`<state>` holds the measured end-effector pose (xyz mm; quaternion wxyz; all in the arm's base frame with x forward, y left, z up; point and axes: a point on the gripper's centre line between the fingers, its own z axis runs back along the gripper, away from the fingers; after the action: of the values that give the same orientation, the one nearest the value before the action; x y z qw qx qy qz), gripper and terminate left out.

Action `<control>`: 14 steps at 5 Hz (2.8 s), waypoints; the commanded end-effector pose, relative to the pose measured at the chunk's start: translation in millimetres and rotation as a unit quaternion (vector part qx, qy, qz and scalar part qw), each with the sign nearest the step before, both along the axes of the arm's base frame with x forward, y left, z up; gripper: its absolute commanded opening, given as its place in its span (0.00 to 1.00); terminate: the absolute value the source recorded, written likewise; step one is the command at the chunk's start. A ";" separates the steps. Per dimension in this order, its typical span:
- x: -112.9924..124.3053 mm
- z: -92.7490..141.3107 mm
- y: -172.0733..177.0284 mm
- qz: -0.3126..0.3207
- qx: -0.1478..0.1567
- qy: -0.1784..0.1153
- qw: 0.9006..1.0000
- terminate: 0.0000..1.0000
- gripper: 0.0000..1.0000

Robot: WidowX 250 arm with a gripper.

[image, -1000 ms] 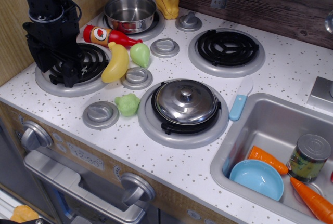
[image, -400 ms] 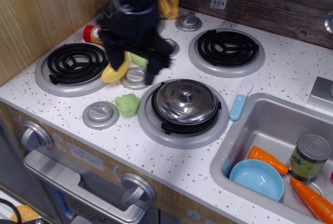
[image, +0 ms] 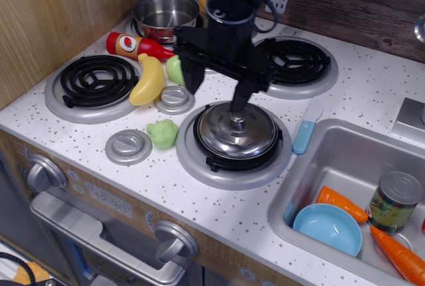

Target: Put lid on pot or pan

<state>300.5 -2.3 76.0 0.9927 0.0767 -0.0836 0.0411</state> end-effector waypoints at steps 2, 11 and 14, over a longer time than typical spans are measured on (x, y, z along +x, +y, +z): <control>20.8 -18.1 -1.5 -0.004 -0.020 -0.046 0.999 0.00 1.00; 44.3 16.5 60.4 -0.022 0.038 -0.047 0.998 0.00 0.00; 92.3 26.0 158.5 -0.106 0.102 -0.083 0.986 0.00 0.00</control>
<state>394.3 156.2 81.1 0.9739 0.1516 -0.1529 -0.0724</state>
